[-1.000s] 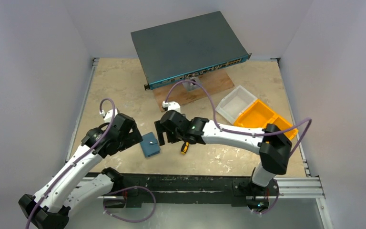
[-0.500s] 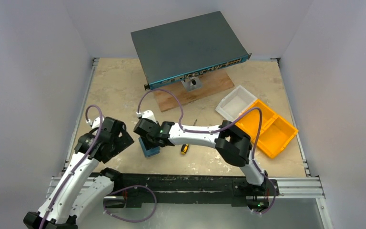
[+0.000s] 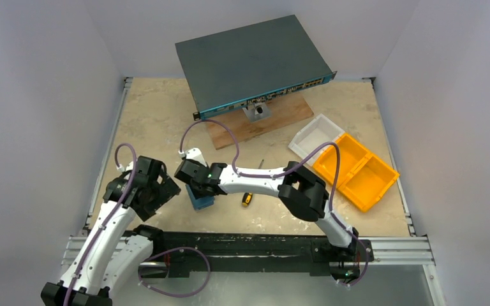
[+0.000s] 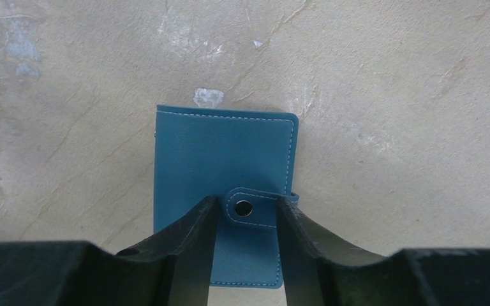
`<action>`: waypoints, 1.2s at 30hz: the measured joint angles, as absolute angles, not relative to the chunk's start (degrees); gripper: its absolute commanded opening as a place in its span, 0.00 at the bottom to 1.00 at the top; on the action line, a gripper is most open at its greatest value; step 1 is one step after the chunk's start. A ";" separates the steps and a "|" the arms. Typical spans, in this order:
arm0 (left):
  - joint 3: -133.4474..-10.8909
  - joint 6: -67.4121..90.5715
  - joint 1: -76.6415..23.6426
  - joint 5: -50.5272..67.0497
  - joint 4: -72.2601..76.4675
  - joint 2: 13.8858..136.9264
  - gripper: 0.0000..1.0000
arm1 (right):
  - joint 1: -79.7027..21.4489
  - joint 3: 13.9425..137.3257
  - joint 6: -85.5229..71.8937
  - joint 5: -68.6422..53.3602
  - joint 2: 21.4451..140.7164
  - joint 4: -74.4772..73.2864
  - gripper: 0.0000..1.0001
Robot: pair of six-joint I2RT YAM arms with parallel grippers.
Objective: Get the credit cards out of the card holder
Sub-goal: Open the card holder at the center of the board.
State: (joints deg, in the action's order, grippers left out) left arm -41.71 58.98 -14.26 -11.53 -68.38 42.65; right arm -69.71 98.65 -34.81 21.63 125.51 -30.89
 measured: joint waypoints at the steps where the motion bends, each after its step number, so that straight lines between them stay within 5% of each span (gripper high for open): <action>1: -41.58 58.96 -14.26 -11.27 -68.10 42.74 1.00 | -69.69 98.65 -34.81 21.58 125.51 -30.89 0.29; 10: -40.18 57.65 -14.26 -7.64 -64.01 43.77 0.99 | -69.54 95.48 -35.51 21.41 124.20 -27.64 0.00; 22: -34.59 55.51 -17.28 1.76 -50.85 48.90 0.60 | -64.99 78.78 -39.44 12.56 113.03 -17.89 0.00; 36: -34.22 58.24 -24.95 4.91 -34.98 60.23 0.23 | -64.01 75.68 -40.12 9.43 111.66 -14.44 0.00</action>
